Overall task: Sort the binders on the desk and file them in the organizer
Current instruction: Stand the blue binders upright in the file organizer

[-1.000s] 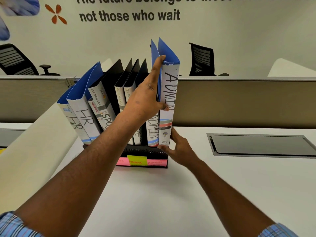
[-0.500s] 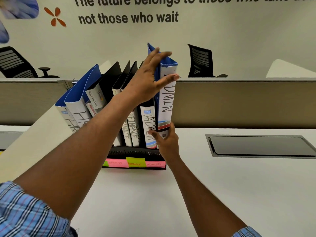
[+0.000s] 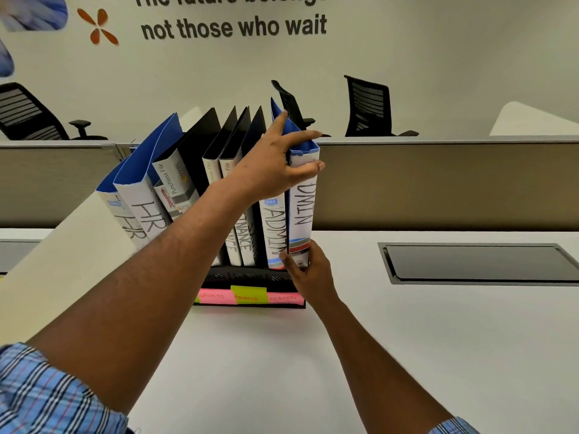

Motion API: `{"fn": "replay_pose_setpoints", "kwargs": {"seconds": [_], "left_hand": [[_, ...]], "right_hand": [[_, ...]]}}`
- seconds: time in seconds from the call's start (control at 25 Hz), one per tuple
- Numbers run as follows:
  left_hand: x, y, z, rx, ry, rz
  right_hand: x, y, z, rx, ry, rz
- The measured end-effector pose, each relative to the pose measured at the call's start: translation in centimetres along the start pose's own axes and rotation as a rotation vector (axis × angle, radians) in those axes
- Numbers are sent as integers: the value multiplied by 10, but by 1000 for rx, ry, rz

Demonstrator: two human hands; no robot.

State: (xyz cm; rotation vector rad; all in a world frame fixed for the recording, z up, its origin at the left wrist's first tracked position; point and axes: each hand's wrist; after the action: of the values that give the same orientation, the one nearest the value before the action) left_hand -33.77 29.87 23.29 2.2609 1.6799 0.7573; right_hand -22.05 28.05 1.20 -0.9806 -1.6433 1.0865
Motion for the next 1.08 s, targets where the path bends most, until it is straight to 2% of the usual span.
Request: {"fn": "replay_pose_setpoints", "kwargs": {"seconds": [0.08, 0.24, 0.4, 0.52, 0.64, 0.8, 0.96, 1.08], "left_hand": [[-4, -4, 7, 39, -61, -24], [-16, -13, 20, 225, -131, -35], [-14, -12, 18, 294, -143, -43], [-16, -12, 26, 381, -164, -52], [-14, -11, 26, 448, -209, -39], [-14, -13, 28, 517, -210, -40], [-16, -13, 29, 559, -215, -45], [-15, -13, 29, 567, -220, -42]], "right_hand": [[-3, 7, 2, -48, 11, 8], [-11, 22, 0, -296, -35, 37], [-19, 18, 8, -43, -56, 57], [-23, 8, 18, -3, 24, 88], [-20, -3, 25, -71, 139, 86], [-20, -9, 28, -80, 186, 155], [-22, -13, 25, -146, 149, 213], [-22, -18, 14, -361, 48, 256]]}}
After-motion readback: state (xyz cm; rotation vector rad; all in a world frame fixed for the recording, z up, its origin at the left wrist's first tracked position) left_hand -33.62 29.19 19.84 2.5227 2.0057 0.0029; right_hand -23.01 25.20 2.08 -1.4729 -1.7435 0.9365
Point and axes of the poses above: each hand's wrist, its own x-axis towards the middle knuckle, its own z-axis out of the palm, y = z × x, and after that the axes turned 6 degrees about -y, right-handed
